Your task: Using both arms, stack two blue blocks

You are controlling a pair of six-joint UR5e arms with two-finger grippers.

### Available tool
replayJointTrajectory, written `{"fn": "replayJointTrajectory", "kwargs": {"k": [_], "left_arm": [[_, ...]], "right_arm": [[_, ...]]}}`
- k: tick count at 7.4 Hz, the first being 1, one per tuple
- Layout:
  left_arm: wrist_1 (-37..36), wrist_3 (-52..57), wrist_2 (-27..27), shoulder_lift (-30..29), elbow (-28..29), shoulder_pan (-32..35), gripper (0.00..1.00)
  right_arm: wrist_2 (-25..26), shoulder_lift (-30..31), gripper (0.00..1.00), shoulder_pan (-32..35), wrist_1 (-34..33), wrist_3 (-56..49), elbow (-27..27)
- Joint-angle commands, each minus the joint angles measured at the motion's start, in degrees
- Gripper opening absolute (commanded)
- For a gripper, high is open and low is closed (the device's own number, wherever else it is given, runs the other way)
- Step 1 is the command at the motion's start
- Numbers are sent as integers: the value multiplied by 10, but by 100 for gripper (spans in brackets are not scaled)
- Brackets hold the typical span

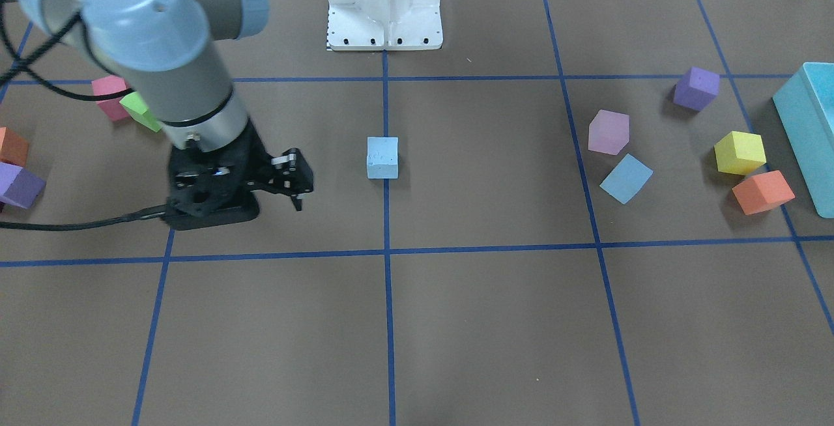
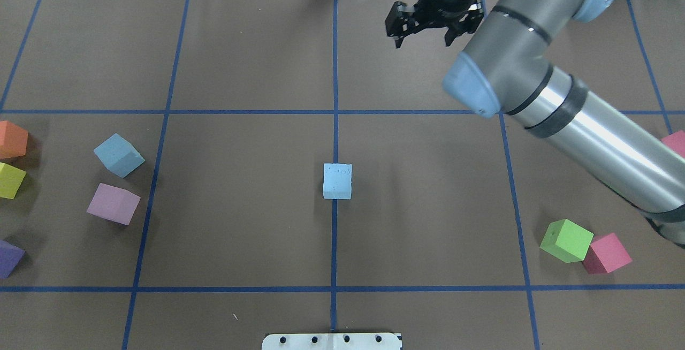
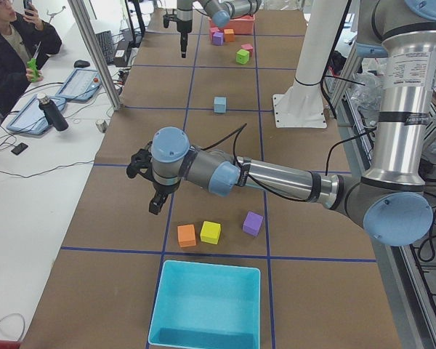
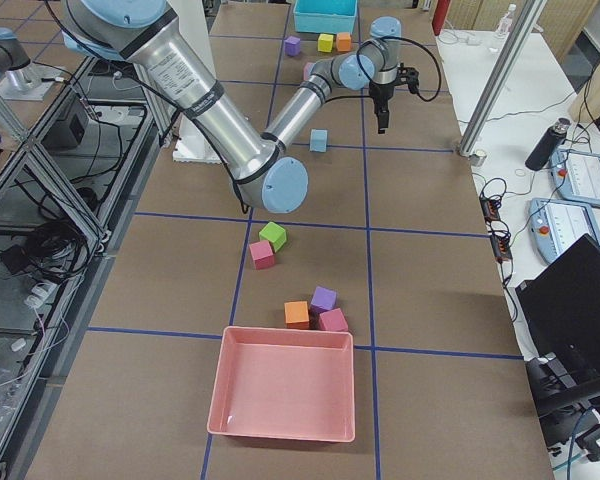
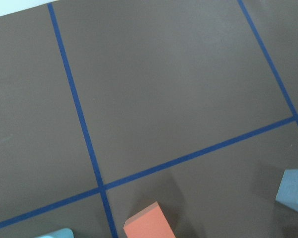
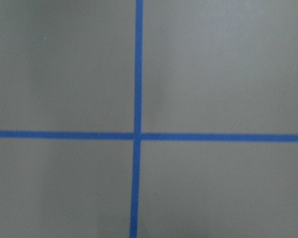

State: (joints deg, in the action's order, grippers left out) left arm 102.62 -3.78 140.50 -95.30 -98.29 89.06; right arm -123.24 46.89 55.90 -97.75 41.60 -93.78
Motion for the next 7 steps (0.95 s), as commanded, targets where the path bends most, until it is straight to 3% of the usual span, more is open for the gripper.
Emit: {"fn": "replayJointTrajectory", "kwargs": {"k": [1,2,4,7], "left_arm": [[22,-101,2,-37,-8,-6,98],[62,-151,0,-18,-29,-37,99],[67,-380,-10,-7,-50,-98,99],[67,-575,-121,-4,-73,-215,98]], "right_arm": [[-70,80,100,116,-1,-172,-7],[-88,119,100,152,0,-245,-8],[-85,211,100,204,5,-386,-8],[-74,309,100,263,5,-461,-11]]}}
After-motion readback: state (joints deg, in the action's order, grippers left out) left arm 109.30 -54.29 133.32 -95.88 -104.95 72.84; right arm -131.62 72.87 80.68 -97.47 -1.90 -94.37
